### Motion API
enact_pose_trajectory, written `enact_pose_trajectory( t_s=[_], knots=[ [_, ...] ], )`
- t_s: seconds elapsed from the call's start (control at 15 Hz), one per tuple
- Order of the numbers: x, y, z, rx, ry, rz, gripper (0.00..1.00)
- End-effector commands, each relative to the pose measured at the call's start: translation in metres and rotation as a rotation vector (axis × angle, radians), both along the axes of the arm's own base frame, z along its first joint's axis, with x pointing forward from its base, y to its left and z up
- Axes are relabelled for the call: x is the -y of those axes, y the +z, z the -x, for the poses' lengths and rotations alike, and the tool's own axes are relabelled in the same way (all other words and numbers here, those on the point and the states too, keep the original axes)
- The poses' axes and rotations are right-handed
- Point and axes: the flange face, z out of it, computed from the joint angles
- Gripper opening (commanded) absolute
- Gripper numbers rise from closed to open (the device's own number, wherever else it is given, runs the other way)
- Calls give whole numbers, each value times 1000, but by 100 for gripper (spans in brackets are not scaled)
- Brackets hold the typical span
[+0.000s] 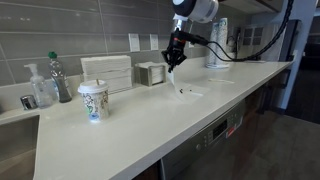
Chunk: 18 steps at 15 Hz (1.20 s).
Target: Fold the paper towel on the counter top from left top paper towel corner onto the right bottom corner of the paper towel, pick up the folded paper towel and move it to the left
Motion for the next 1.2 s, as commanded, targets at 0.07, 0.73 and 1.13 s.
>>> enact_pose_trajectory(
  t_s=[0.07, 0.73, 1.13],
  knots=[
    [8, -29, -4, -40, -12, 2, 0],
    [51, -43, 11, -67, -28, 61, 0],
    [72, -42, 13, -63, -57, 89, 0]
  ],
)
